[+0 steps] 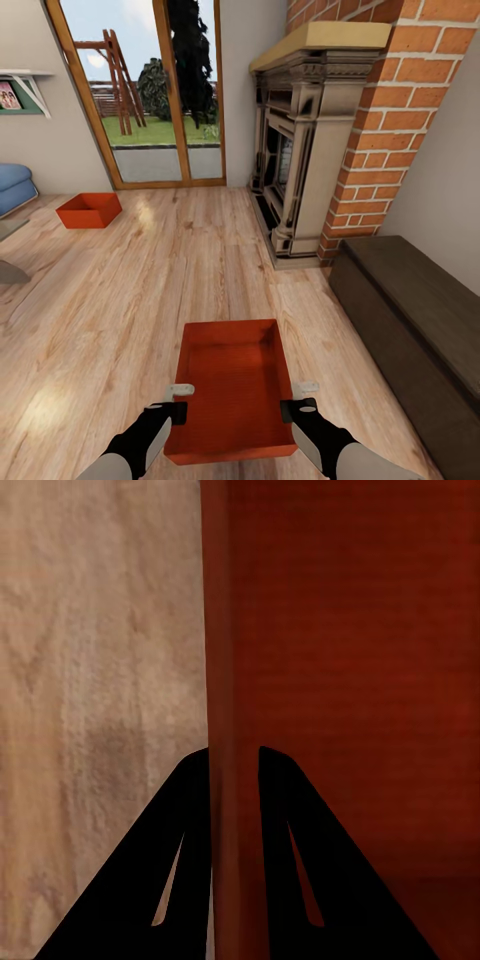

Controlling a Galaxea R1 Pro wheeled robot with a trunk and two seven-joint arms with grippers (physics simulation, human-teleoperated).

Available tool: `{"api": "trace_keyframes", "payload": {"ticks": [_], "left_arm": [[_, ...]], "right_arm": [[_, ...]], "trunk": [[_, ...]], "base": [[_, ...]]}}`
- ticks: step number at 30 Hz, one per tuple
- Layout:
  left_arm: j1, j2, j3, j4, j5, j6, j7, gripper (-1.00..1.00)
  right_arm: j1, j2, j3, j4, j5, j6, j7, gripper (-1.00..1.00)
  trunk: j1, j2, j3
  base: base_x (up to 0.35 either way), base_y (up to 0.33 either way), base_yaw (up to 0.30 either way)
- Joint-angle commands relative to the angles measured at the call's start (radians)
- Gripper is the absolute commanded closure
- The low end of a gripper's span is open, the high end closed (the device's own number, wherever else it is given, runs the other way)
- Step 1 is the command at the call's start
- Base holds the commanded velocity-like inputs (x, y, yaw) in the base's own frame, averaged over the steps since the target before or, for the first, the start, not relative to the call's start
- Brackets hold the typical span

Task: Move the two storage containers from the living room to the garage. In the garage, place one container on the floor and stack the other container on top of it (either order is fine).

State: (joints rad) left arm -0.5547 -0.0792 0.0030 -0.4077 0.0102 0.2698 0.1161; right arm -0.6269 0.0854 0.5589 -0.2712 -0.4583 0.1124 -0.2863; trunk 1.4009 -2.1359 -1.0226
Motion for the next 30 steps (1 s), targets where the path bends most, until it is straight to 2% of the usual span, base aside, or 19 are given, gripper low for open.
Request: {"api": "trace_keyframes", "payload": {"ticks": [1, 30], "left_arm": [[0.0, 0.001, 0.005, -0.003, -0.025, 0.008, 0.011, 1.0], [0.0, 0.001, 0.005, -0.005, -0.025, 0.008, 0.011, 1.0]], "right_arm": [[0.0, -0.007, 0.006, 0.0, 0.001, 0.007, -0.019, 1.0], [0.0, -0.009, 0.005, 0.0, 0.001, 0.007, -0.02, 1.0]], "trunk": [[-0.004, 0.007, 0.002], [-0.115, 0.21, 0.093]], "base": [[0.0, 0.0, 0.0], [0.0, 0.0, 0.0]]}}
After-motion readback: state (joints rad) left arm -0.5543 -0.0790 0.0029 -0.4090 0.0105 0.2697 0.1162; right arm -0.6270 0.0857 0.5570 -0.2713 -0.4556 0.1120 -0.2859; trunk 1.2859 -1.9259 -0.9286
